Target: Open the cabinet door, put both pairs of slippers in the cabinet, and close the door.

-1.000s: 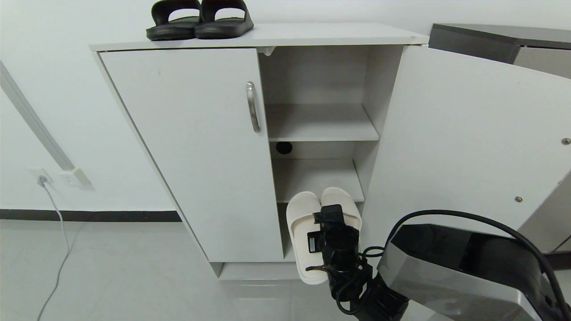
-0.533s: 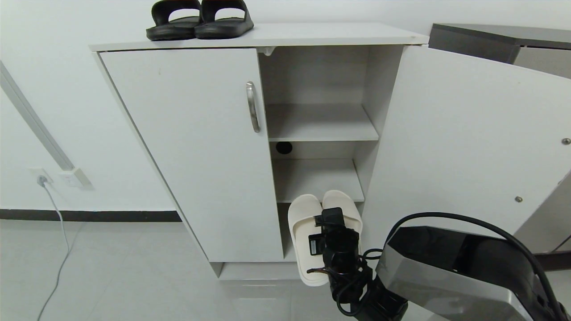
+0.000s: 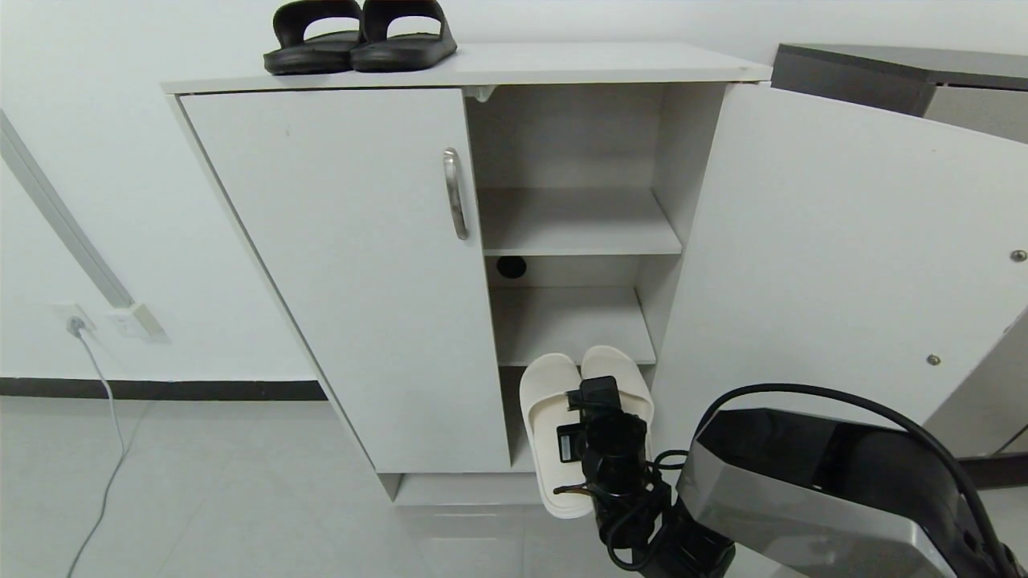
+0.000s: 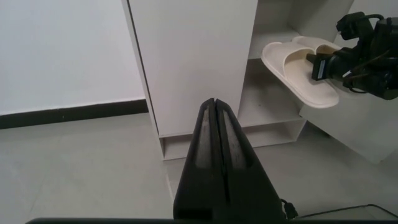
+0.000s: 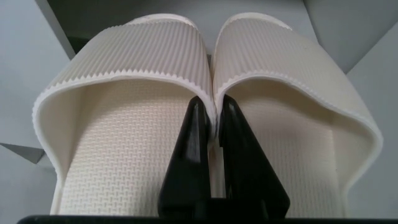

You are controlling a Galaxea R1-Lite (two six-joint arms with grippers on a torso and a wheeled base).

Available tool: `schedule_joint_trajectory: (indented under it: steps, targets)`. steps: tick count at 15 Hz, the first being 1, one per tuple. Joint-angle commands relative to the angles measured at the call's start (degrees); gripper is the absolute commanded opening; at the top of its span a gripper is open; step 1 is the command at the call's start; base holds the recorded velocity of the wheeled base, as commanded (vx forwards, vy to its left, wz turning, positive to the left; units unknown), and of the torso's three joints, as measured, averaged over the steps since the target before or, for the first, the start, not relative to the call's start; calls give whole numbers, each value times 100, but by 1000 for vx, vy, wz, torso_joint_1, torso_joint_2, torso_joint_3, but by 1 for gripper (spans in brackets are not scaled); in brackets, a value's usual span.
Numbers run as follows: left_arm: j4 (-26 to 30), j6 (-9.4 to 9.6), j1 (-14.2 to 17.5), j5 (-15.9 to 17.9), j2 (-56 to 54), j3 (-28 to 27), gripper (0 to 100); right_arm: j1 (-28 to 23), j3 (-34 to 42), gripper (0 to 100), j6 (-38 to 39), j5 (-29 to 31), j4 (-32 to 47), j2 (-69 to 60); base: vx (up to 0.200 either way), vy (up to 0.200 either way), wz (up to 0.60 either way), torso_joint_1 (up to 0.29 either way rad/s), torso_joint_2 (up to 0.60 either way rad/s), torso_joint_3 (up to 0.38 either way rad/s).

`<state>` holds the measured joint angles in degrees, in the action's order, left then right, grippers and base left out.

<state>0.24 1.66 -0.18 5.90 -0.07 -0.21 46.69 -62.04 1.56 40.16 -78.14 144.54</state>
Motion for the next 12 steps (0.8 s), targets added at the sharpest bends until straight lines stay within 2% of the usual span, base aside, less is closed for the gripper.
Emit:
schedule_joint_trajectory:
  steps: [1, 7, 12]
  targets:
    - [2, 1, 1, 8, 7, 3, 0, -11, -1, 0, 2, 1, -8, 4, 200, 0, 0, -2, 2, 7]
    - [2, 1, 1, -1, 7, 3, 0, -28, -1, 0, 2, 1, -8, 4, 200, 0, 0, 2, 3, 2]
    - [2, 1, 1, -1, 7, 3, 0, -125, -441, 0, -33, -25, 212, 74, 0, 0, 0, 0, 0, 0]
